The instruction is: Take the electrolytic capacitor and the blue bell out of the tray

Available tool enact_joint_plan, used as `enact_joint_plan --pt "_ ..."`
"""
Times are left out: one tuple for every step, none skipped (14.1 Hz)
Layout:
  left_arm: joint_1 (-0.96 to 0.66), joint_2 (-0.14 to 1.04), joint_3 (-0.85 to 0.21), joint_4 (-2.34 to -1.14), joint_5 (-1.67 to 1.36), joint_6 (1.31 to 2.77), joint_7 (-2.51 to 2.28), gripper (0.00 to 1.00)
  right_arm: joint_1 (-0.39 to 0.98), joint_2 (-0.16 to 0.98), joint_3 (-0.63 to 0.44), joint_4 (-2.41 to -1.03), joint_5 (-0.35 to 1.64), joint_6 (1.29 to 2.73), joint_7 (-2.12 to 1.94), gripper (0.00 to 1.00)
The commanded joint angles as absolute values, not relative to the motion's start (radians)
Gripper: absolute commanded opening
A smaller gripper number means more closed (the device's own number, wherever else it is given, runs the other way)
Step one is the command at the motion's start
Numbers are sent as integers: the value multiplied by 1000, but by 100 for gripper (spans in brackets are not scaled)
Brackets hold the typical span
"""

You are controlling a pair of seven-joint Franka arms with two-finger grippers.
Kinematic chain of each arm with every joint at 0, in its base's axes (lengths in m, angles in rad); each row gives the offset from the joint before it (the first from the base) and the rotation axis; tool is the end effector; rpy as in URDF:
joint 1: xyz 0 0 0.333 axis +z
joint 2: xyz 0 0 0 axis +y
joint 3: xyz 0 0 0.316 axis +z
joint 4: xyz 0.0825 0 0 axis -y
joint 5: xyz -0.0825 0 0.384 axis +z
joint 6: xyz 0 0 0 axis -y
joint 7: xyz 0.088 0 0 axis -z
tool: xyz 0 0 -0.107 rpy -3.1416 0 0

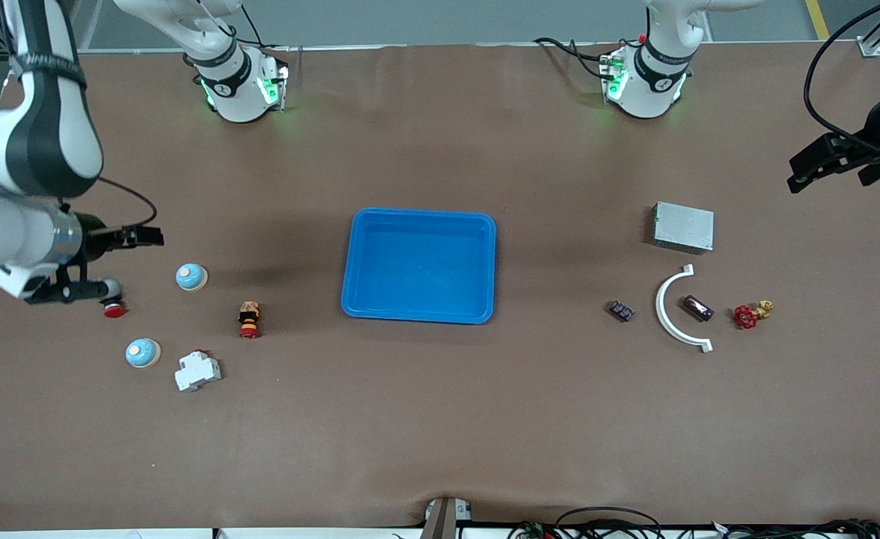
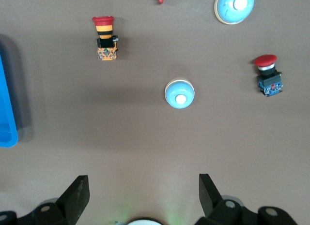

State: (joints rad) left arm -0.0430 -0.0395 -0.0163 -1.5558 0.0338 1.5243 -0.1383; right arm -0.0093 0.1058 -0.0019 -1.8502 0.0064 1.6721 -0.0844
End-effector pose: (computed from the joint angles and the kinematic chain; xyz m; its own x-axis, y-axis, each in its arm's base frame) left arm 0.5370 -0.0283 0.6491 0.9967 0.0804 0.0127 0.0808 -0.9962 -0.0329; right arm 0.5567 -0.0056 0.4433 0.9576 0.0729 -0.2786 0.0674 -0.9973 -0.0293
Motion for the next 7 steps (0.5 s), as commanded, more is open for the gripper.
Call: enact_joint_plan --pt "-46 -78 -14 -1589 12 1514 -120 100 -20 -112 -9 -2121 18 1808 -61 100" --pt "-46 -83 -26 -1592 12 1514 -120 100 -28 -117 -11 -2117 18 1802 -60 100" --pt "-45 -84 -31 -1594 12 1514 -118 100 -37 -118 -11 -2094 18 1792 -58 100" --pt "-44 -90 -31 -1598 12 1514 -118 100 -37 -112 -11 -2045 18 1752 -60 100" --pt "-44 -92 -34 -1603 12 1514 -118 100 -37 -104 -11 -1986 18 1718 -58 100" --pt "-44 -98 -34 -1608 12 1514 -118 100 -37 -86 -11 -1926 17 1683 -52 100" --pt "-44 -101 -35 -1615 12 1514 -118 100 -32 -68 -11 -1857 14 1657 -49 100"
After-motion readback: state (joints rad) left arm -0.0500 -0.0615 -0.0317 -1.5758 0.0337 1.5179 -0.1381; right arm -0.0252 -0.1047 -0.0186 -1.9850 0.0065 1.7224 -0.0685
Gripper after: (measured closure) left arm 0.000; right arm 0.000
